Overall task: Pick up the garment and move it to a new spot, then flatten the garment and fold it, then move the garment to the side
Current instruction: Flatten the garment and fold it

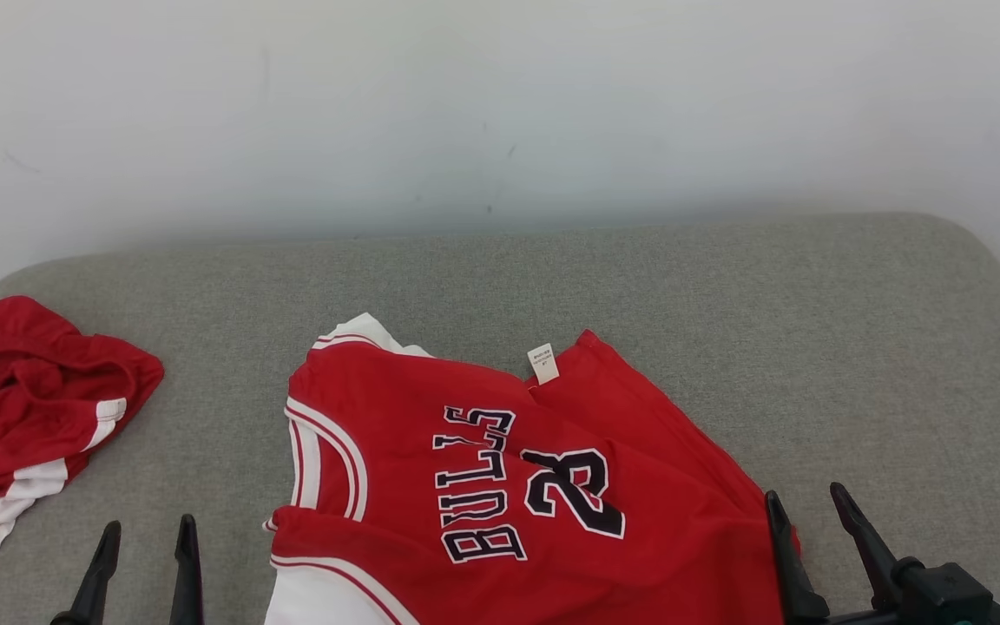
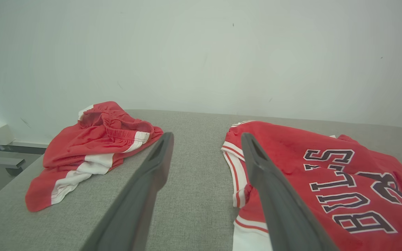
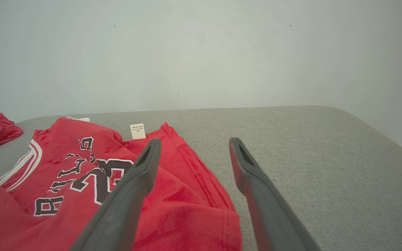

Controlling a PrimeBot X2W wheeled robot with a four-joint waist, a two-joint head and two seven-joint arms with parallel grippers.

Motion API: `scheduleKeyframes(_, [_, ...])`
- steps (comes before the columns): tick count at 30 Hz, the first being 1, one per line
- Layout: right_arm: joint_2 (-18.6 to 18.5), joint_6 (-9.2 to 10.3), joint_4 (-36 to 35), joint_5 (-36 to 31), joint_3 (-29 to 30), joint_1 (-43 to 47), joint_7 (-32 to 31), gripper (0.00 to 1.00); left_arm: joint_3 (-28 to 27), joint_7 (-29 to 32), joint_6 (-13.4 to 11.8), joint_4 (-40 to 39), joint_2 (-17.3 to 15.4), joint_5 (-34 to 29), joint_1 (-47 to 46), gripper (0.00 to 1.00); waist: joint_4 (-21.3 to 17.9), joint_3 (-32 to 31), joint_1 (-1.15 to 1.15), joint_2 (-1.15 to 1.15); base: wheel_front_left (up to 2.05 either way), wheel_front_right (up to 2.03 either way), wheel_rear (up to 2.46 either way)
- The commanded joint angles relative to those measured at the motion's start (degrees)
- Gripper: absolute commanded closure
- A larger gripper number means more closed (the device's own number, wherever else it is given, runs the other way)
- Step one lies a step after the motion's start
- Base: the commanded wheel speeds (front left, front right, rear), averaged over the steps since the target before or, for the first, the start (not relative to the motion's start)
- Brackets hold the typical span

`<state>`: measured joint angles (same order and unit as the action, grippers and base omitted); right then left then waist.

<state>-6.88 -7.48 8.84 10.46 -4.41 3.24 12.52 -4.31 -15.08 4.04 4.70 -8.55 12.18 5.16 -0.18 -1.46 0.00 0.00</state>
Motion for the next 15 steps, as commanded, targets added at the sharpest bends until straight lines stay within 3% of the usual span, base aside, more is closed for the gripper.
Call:
scheduleKeyframes(1, [-0.24, -0.04, -0.19, -0.28, -0.05, 0.42, -0.19, 0.0, -0.27, -0.1, 0.07, 0.19, 0.09, -0.6, -0.4, 0.0, 0.02, 0.01, 0.0, 0.0, 0.0, 0.0, 0.0])
scheduleKeyframes(9, [0.23, -0.04, 0.74, 0.49, 0.44, -0.03, -0.18, 0.0, 0.96, -0.08, 1.05, 2.69, 0.36, -0.7, 0.09, 0.0, -0.07, 0.34, 0.0, 0.0, 0.0, 0.0, 0.0])
scheduleKeyframes(15, [0.78, -0.04, 5.52, -0.95, 2.49, 0.39, -1.35, 0.0, 4.6, -0.08, 1.97, 7.67, 1.05, -0.22, 0.23, 0.0, 0.09, 0.99, 0.0, 0.0, 0.0, 0.0, 0.0])
